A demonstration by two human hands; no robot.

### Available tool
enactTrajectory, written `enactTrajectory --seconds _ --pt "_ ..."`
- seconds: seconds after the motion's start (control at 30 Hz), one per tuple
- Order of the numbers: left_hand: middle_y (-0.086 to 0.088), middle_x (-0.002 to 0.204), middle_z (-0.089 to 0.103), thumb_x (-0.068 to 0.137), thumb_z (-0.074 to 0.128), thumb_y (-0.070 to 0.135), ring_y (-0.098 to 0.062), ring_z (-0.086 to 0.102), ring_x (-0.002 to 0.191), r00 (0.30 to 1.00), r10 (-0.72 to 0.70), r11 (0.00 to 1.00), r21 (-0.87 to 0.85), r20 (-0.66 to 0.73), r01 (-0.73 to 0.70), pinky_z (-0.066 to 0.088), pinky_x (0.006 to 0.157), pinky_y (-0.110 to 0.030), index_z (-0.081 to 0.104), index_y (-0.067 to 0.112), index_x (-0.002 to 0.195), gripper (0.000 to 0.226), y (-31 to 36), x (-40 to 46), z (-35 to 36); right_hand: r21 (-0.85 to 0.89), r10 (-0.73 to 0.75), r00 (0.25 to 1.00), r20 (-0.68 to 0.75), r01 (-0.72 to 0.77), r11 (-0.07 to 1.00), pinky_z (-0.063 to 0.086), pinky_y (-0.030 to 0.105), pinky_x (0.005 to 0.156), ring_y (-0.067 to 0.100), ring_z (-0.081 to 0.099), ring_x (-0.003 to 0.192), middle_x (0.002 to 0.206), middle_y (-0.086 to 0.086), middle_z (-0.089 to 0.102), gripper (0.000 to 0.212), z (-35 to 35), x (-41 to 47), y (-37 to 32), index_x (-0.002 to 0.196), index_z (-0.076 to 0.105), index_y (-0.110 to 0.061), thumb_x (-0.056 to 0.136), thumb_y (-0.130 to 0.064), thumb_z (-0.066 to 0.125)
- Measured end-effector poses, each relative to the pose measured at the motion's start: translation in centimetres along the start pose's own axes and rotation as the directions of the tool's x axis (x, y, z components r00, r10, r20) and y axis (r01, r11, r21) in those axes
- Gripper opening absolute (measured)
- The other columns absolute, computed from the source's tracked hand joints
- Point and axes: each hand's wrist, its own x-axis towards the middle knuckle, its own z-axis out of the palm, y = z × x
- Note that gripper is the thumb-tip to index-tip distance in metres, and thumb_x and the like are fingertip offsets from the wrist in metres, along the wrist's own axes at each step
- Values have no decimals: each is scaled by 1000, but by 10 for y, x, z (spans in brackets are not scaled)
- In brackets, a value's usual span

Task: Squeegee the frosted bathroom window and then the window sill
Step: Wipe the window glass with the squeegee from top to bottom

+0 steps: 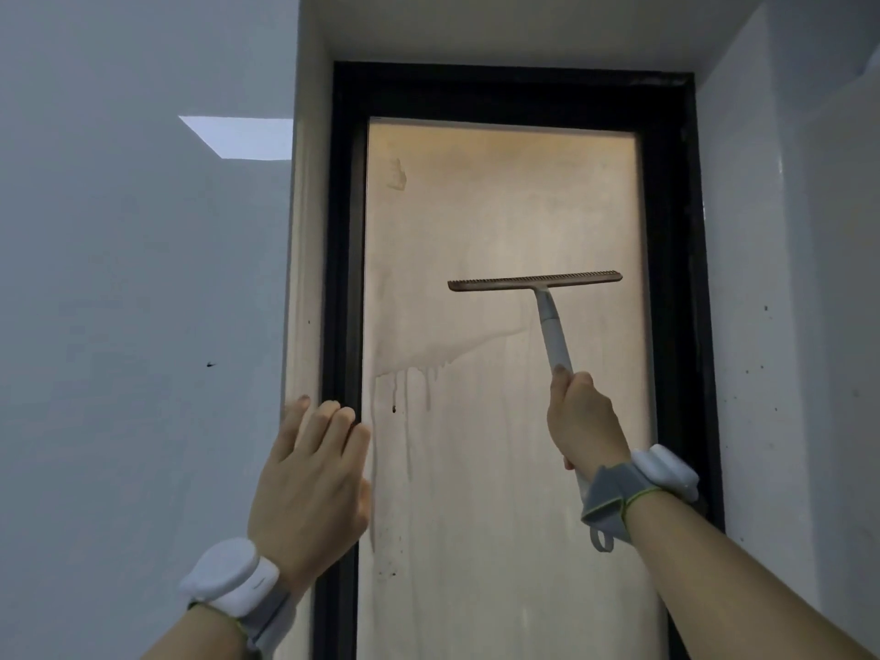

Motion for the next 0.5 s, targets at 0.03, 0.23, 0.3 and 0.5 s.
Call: enactTrajectory --seconds 0.03,0.23,0.3,0.5 --pt "-10 117 59 75 50 13 -34 53 123 1000 -6 1000 -12 24 7 31 115 -54 64 7 106 35 6 -1 1 4 -1 1000 3 1 1000 46 29 40 28 62 67 83 9 60 47 4 -6 5 101 43 -13 103 -53 17" --pt "-16 135 57 74 54 15 -35 49 132 976 -101 985 -117 193 125 41 112 -48 61 3 125 52 24 -13 13 -12 -21 1000 19 21 1000 58 42 53 25 61 64 78 7 60 44 12 -31 29 96 42 -15 103 -52 19" --pt "-17 149 45 80 55 18 -33 38 142 948 -157 971 -130 276 198 37 115 -43 50 4 139 60 27 -20 19 -20 -11 999 32 12 1000 57 40 51 25 61 64 78 8 60 44 12 -36 36 96 42 -16 103 -52 19" --pt "-14 165 6 91 46 27 -28 11 152 886 -201 944 -161 419 290 24 122 -35 13 10 156 74 31 -20 28 -61 14 997 80 -9 998 45 27 36 25 61 62 79 7 61 45 3 -46 51 96 42 -17 102 -54 18"
